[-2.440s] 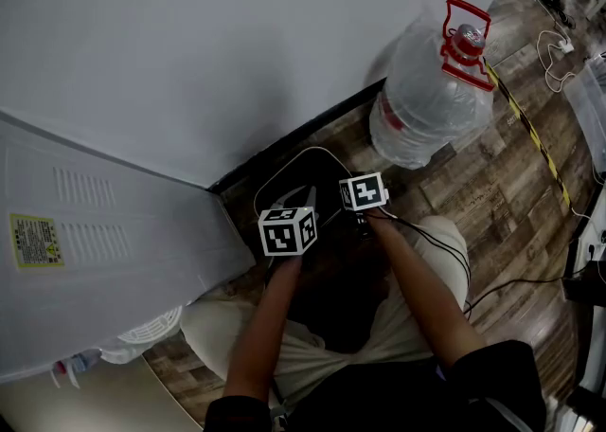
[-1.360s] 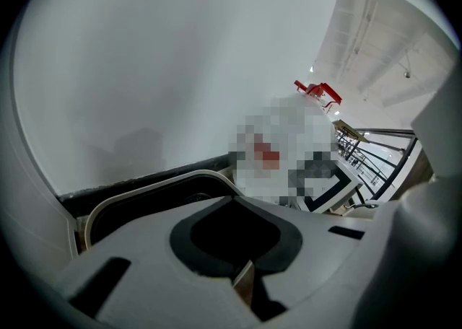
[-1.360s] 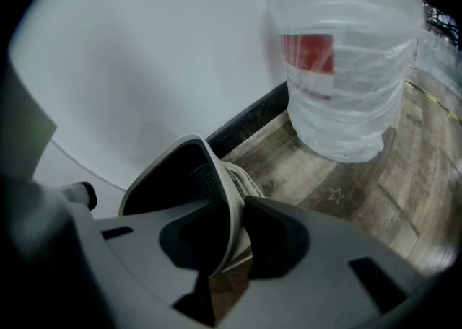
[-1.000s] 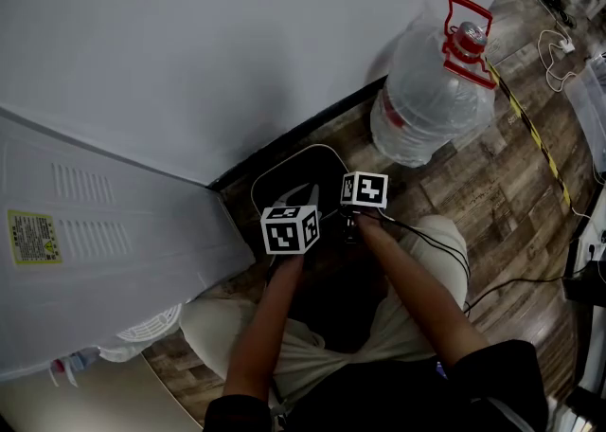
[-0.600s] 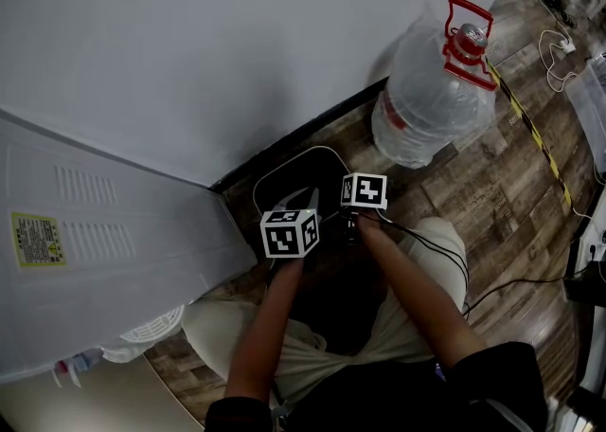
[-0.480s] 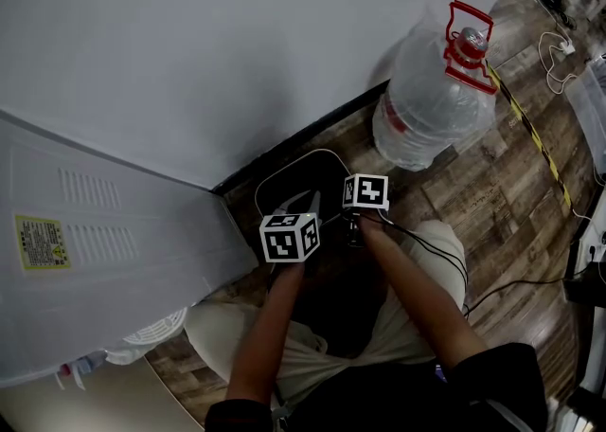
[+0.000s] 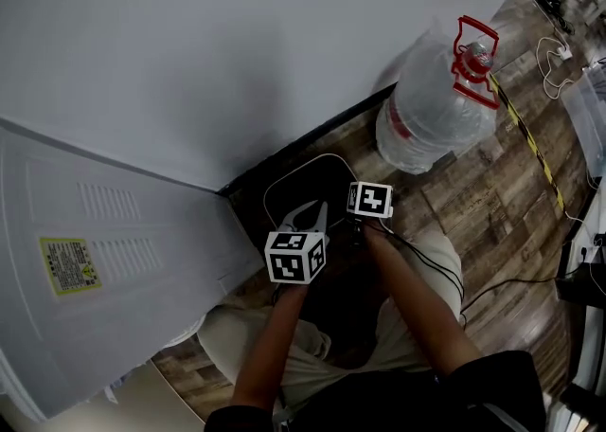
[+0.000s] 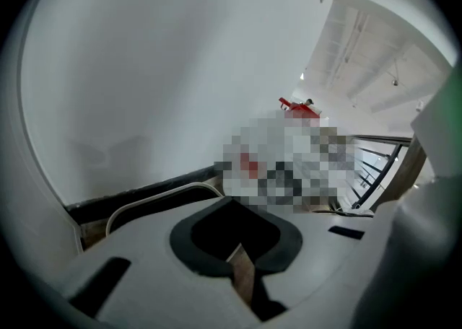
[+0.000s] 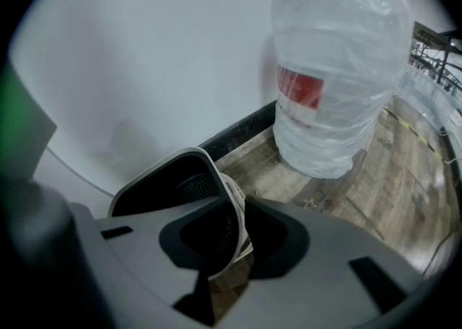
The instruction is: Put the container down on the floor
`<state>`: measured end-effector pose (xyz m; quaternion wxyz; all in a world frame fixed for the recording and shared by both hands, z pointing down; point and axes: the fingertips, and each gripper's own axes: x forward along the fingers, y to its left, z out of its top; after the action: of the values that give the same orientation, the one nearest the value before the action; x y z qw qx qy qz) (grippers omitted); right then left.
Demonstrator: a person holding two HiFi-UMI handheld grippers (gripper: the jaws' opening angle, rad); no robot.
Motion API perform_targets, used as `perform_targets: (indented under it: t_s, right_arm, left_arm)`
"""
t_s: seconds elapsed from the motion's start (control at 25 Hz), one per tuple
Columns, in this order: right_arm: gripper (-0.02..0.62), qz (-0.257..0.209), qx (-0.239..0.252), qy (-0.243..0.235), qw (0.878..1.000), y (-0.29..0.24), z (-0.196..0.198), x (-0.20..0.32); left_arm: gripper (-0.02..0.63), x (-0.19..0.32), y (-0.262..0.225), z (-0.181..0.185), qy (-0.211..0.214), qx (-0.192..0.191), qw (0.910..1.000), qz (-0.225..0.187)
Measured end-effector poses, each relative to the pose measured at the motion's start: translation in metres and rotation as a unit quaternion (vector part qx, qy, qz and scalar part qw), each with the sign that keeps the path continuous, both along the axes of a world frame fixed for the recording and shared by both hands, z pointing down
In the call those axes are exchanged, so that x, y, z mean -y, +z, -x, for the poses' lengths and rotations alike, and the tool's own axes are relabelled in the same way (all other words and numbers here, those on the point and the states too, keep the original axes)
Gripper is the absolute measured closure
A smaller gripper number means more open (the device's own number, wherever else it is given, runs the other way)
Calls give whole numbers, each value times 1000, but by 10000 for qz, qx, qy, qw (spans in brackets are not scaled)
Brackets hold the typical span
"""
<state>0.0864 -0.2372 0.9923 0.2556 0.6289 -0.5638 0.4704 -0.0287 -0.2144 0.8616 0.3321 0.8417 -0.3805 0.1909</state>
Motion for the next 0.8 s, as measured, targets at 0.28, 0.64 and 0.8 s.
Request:
perform_targets:
  t_s: [0.28,0.64,0.8]
  right_arm:
    - [512,-110,-230,-233,9994,-65,8,-5]
    - [547,-746,30,-1319,9884,-215,27,-13]
    - [554,-783,161,-1590,9840,-284,32,-21]
  left_arm:
    - [592,-9,-35,8,19,78,9999,151]
    - [592,-17,-165,13,-319,-43,9992,224]
    - [592,-17,-231,14,-417,-30,9988,234]
